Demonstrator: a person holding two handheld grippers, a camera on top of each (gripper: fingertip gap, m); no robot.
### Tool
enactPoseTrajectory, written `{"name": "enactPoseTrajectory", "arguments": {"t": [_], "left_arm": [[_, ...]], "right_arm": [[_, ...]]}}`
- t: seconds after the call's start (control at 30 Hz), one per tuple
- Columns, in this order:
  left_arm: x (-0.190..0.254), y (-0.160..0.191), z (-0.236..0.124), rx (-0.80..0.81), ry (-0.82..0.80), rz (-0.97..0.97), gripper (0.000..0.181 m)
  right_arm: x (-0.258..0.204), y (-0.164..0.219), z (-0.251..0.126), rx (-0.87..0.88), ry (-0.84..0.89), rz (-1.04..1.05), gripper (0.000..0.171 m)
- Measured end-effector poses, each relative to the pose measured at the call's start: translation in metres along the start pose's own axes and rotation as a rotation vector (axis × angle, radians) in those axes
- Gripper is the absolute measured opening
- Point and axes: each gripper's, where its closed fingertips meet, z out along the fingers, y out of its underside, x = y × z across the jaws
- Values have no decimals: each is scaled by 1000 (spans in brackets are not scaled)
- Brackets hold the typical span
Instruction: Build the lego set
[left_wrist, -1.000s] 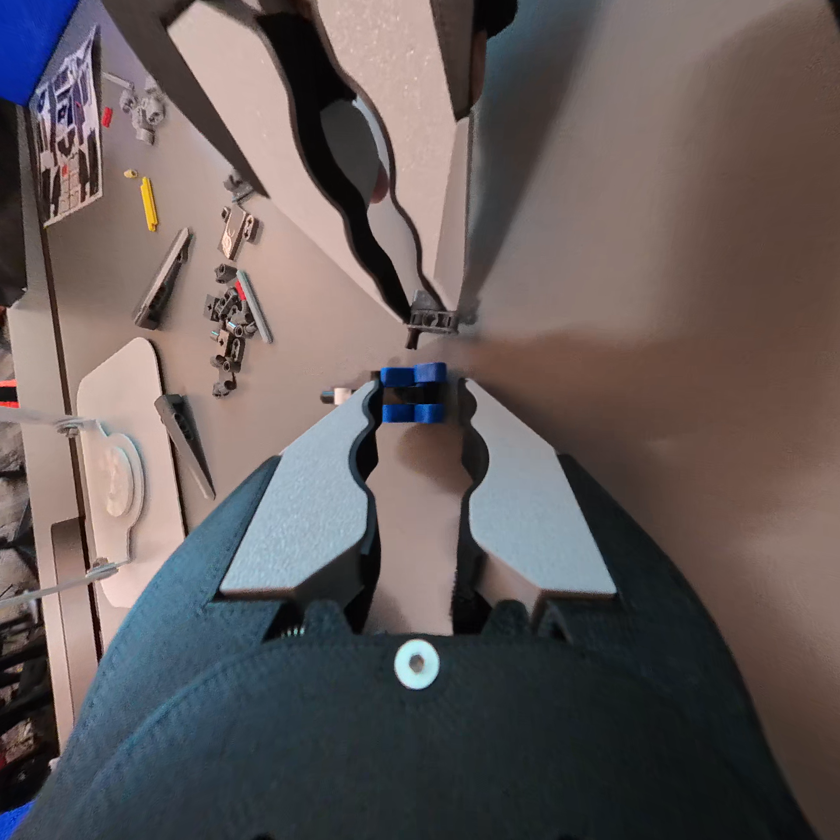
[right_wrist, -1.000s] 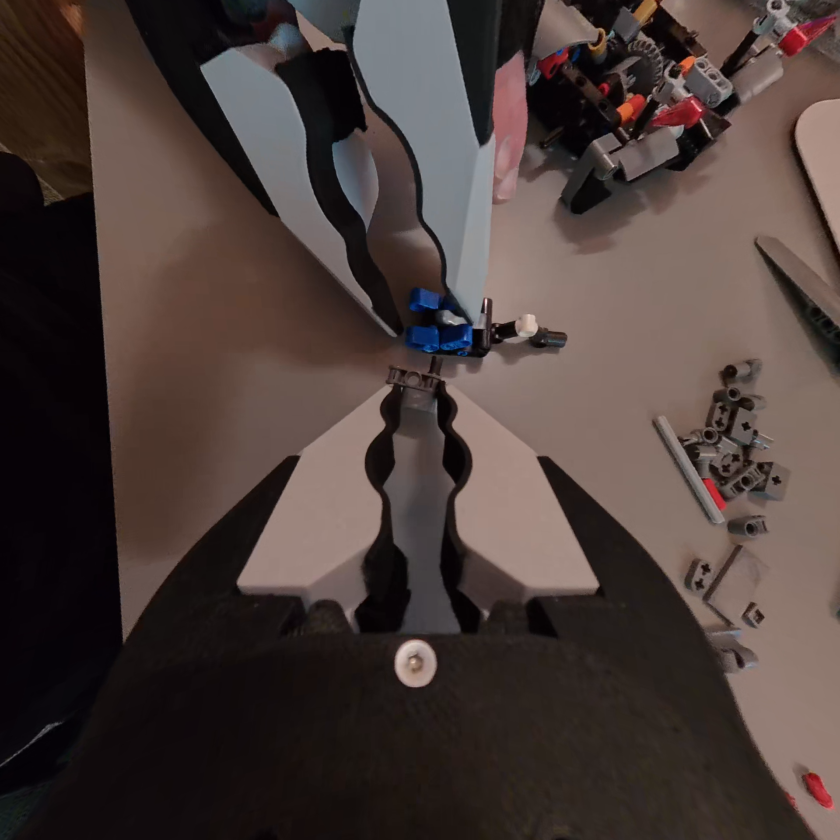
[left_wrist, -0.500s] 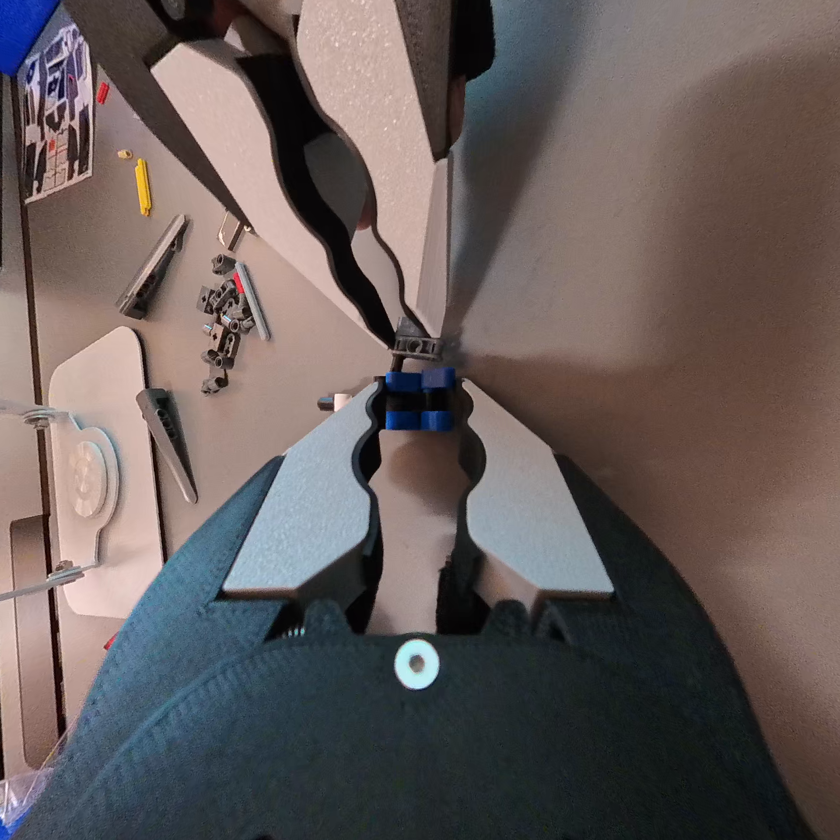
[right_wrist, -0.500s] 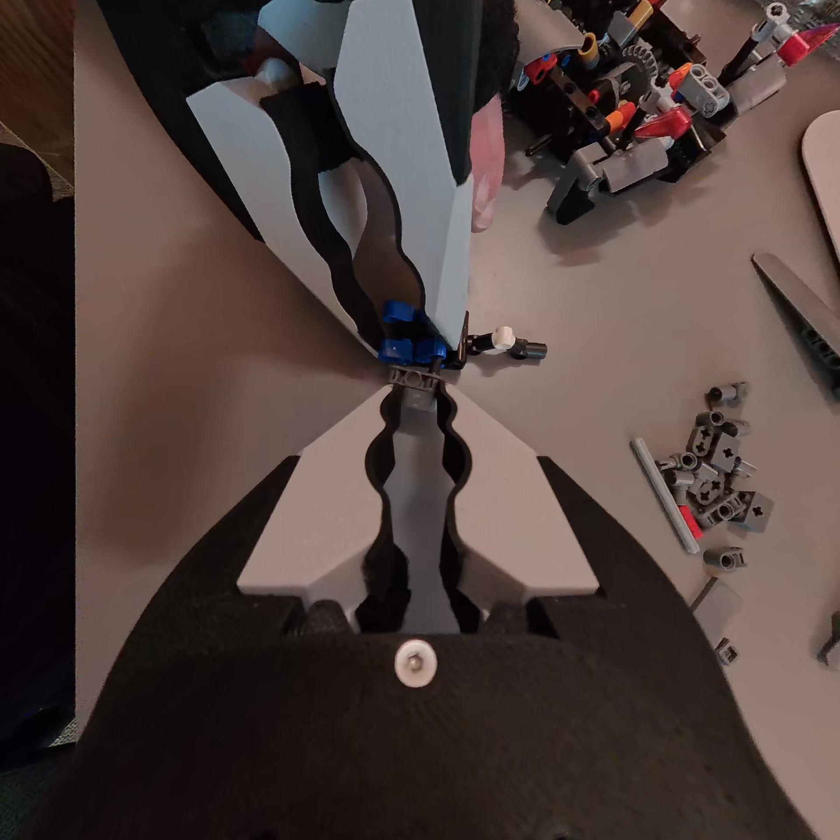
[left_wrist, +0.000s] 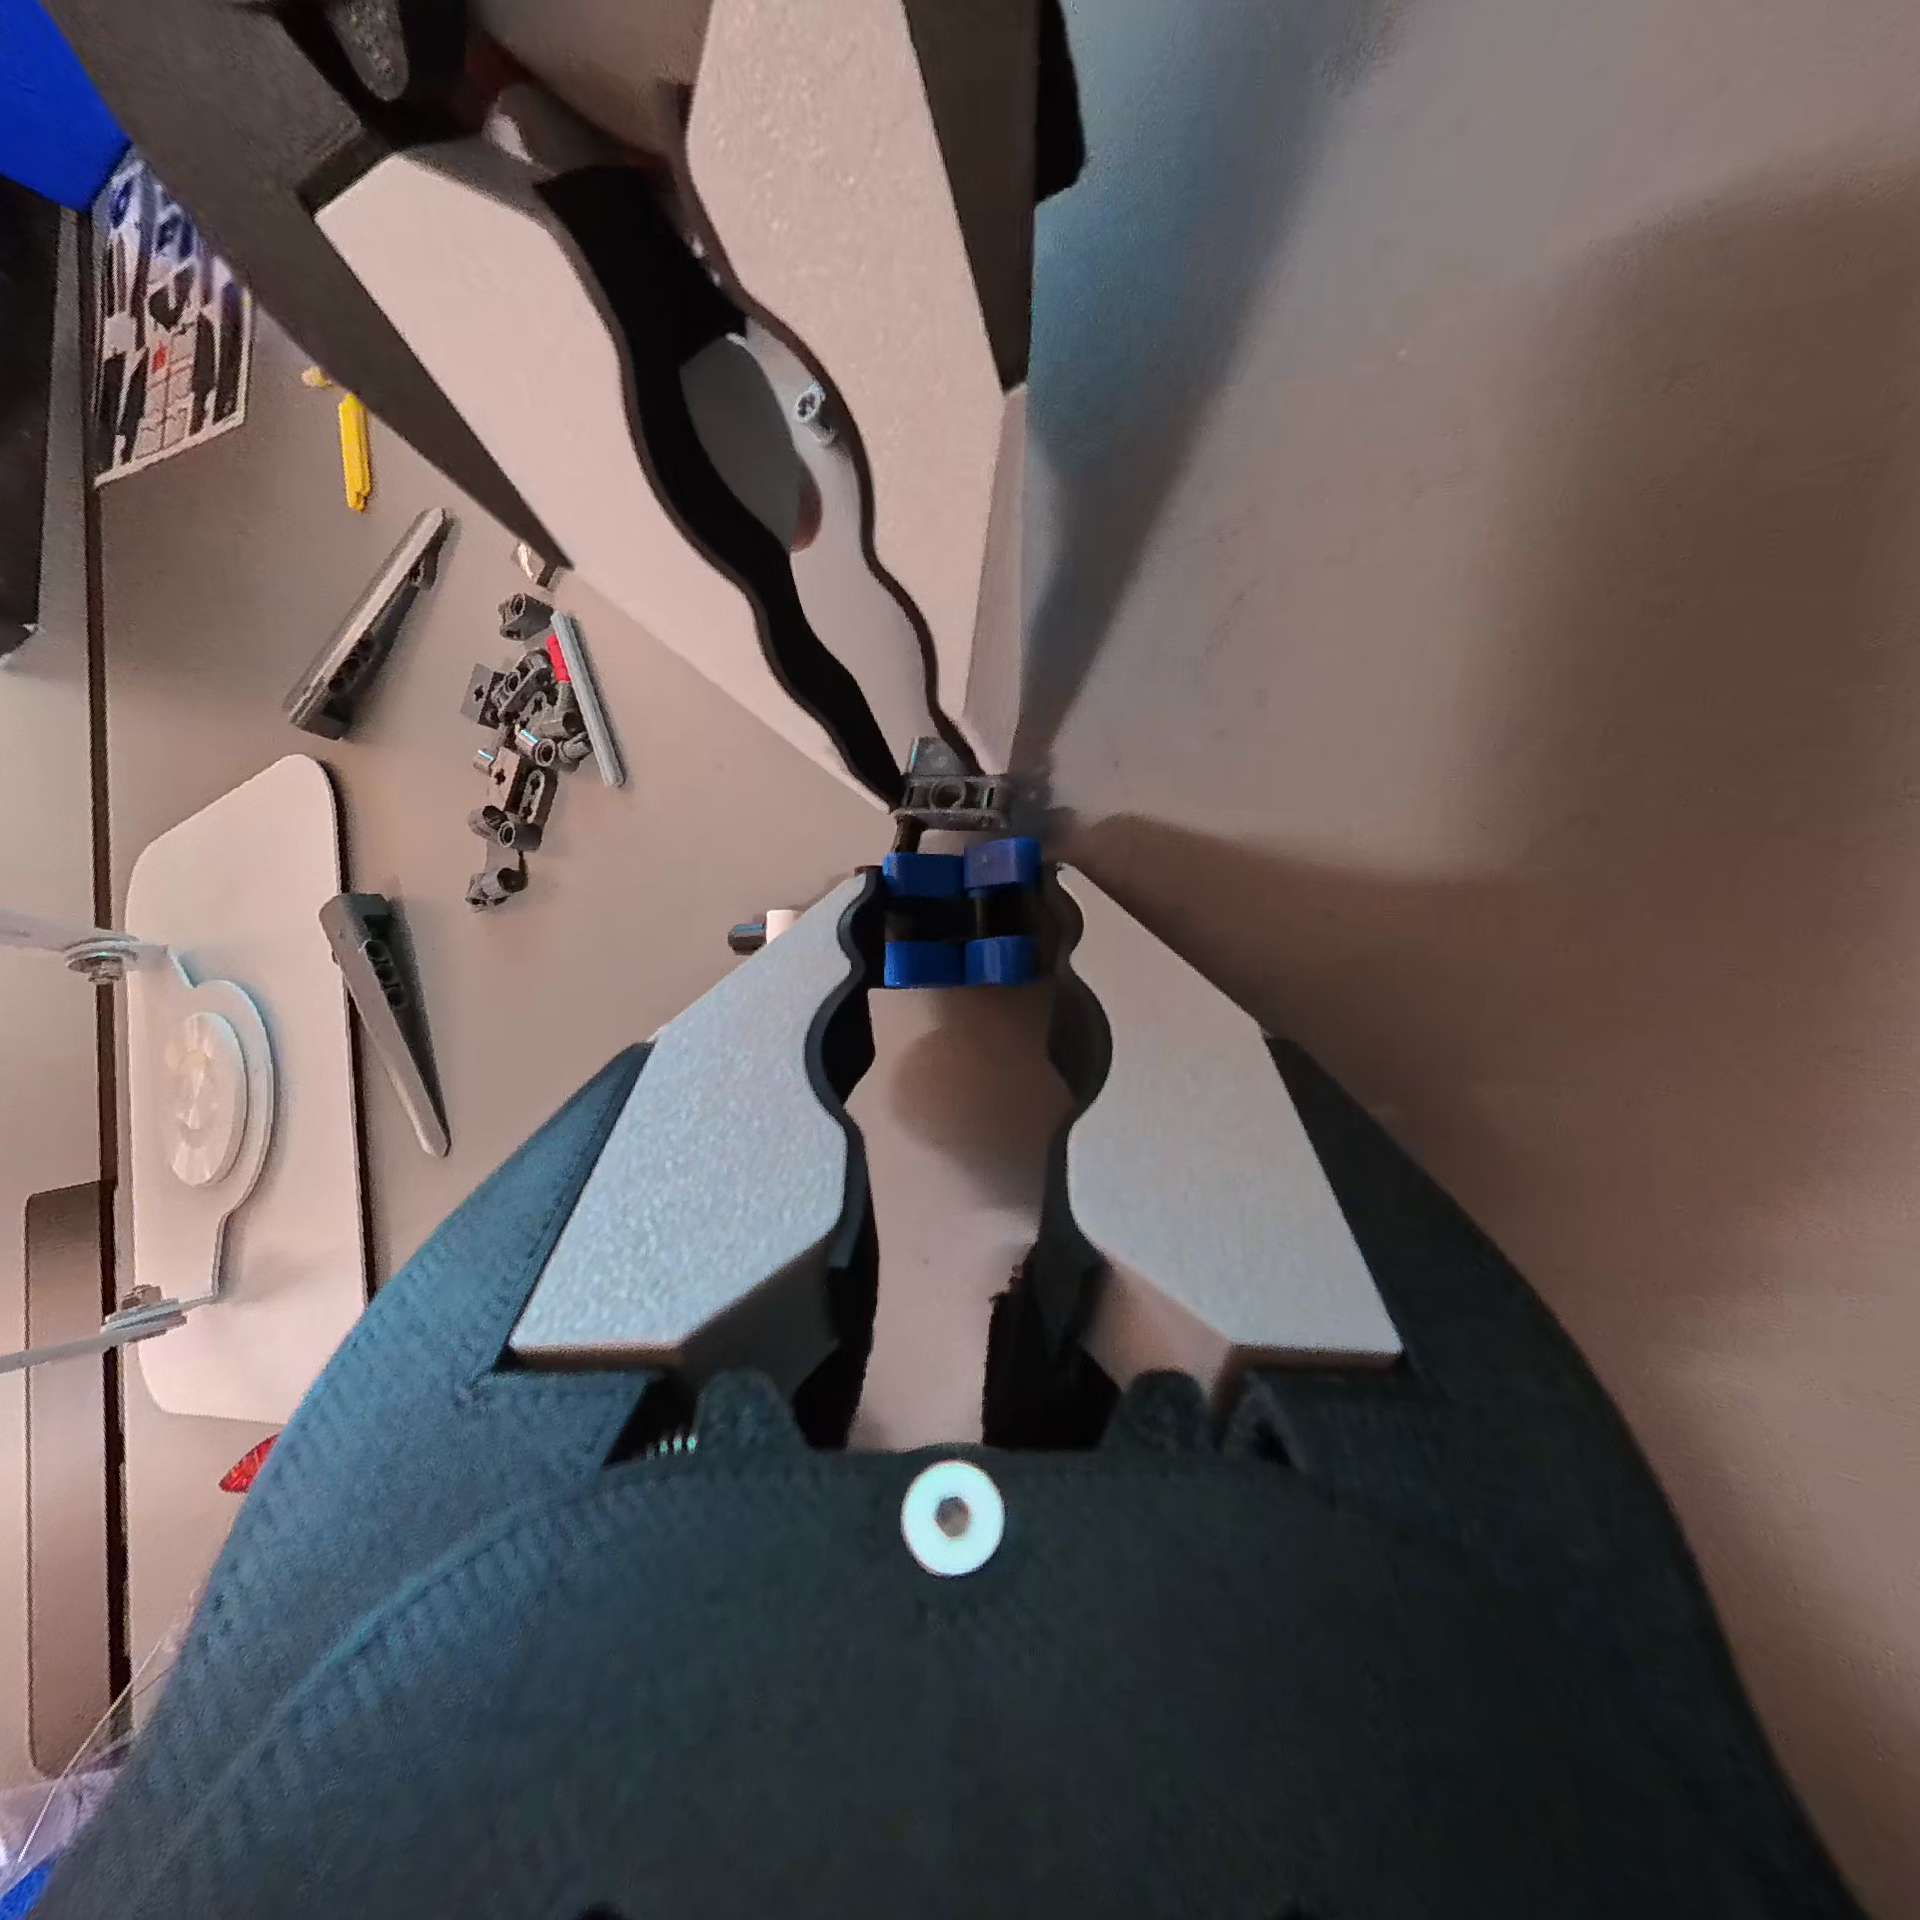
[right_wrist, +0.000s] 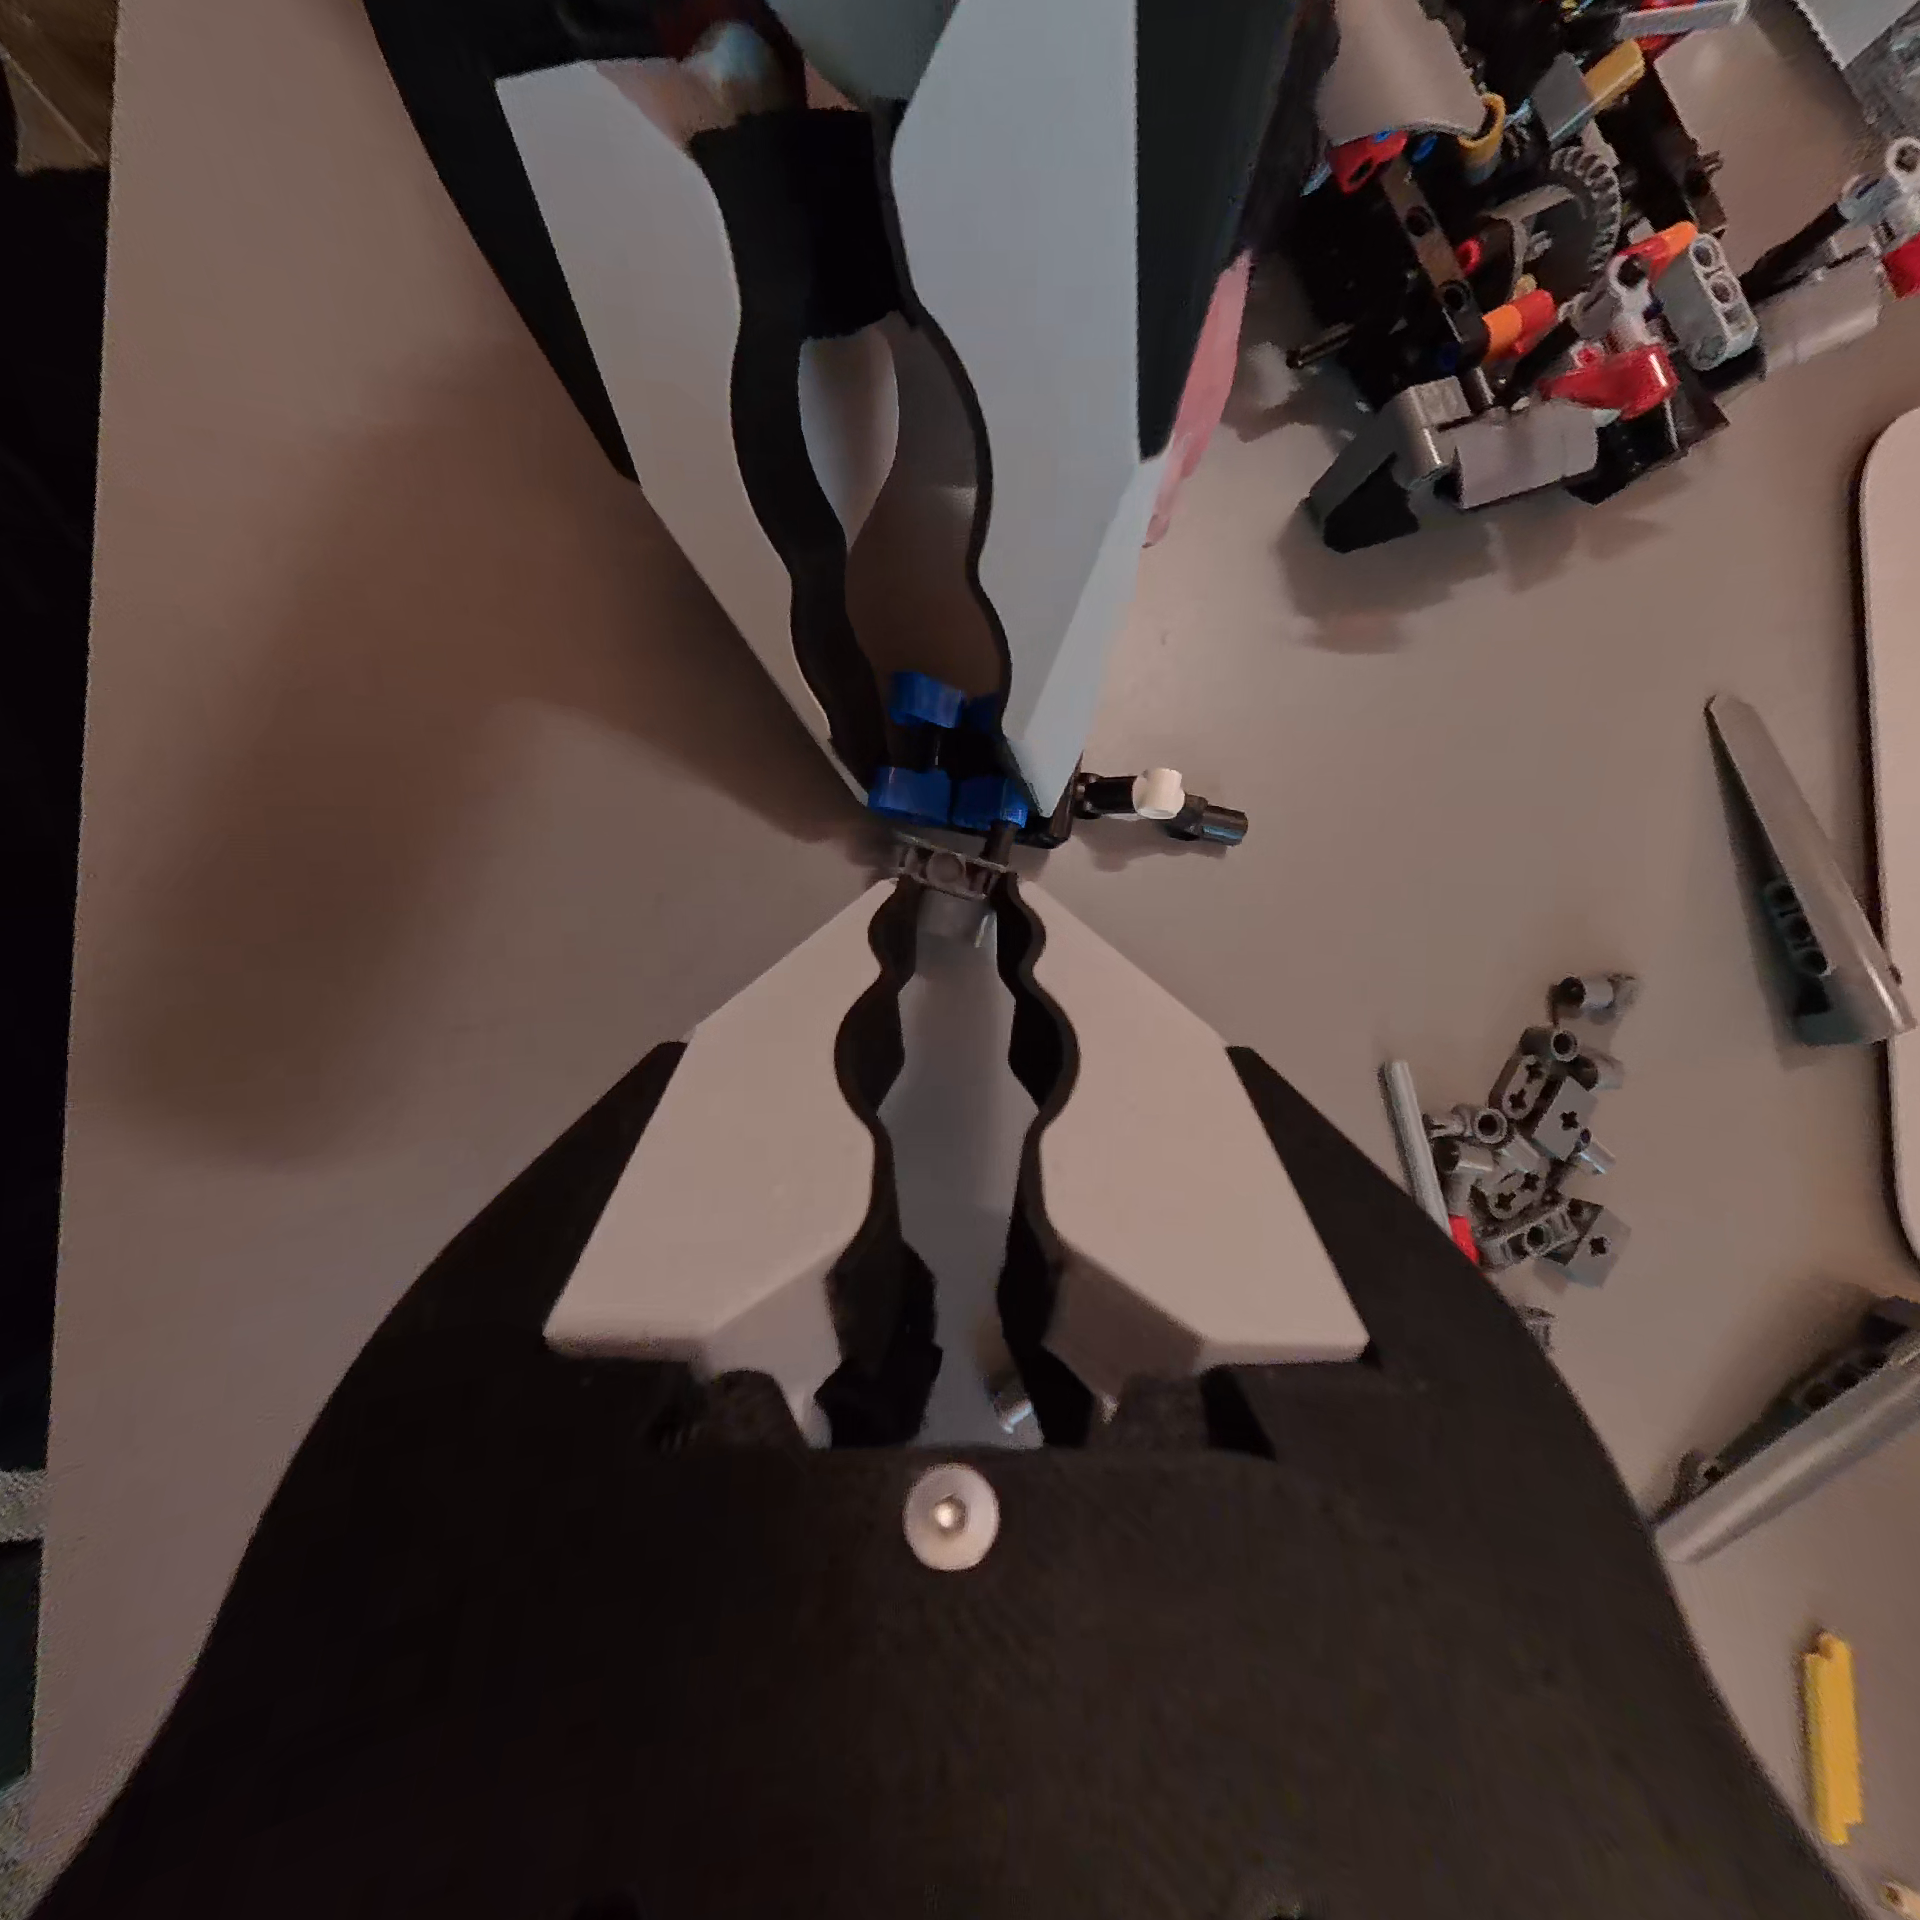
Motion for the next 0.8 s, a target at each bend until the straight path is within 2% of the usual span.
{"name": "enactPoseTrajectory", "arguments": {"t": [0.37, 0.8], "left_arm": [[0, 0, 0, -6, -3, 6, 26], [0, 0, 0, -10, 6, 0, 26]], "right_arm": [[1, 0, -1, -87, 34, -124, 12], [0, 0, -1, -181, -7, -216, 11]]}}
